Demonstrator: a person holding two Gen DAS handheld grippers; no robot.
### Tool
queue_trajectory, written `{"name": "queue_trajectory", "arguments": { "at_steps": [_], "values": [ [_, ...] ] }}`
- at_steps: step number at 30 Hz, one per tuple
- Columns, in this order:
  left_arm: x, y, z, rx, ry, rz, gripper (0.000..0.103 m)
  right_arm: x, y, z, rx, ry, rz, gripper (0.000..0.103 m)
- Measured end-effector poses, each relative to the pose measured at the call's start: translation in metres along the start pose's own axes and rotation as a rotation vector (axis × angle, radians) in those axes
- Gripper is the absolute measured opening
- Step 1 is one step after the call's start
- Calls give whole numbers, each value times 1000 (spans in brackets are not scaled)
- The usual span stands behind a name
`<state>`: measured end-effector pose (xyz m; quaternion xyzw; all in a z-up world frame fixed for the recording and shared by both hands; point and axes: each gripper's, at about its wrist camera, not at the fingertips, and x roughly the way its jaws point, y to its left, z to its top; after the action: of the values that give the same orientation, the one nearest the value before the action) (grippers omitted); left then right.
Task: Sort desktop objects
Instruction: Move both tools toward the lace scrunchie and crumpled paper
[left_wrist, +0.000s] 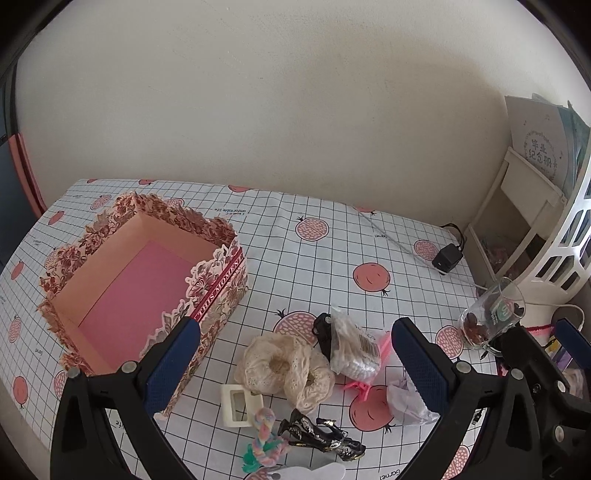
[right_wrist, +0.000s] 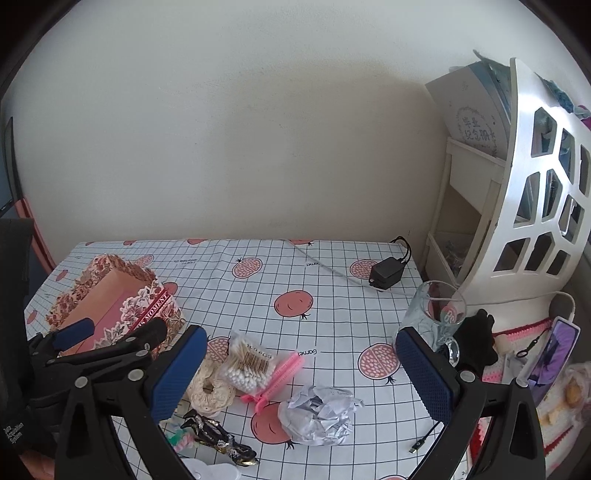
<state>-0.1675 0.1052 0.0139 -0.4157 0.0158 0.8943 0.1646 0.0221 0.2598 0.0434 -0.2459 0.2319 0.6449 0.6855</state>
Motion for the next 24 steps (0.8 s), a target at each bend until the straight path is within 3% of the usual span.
{"name": "queue_trajectory", "arguments": {
  "at_steps": [4,8,13,24],
  "values": [
    [21,-6,2,15,26,3,103,19,-5,-1,4,14,-17,103],
    [46,-8,1,9,80,-42,103,43,-13,-4,40,95,-18,103],
    [73,-11,-1,25,128,-8,103,73,-17,-15,90,175,-15,103],
    [116,-5,-13,-19,264,-68,103,103,-22,-30,133,244,-5,103]
  ]
}}
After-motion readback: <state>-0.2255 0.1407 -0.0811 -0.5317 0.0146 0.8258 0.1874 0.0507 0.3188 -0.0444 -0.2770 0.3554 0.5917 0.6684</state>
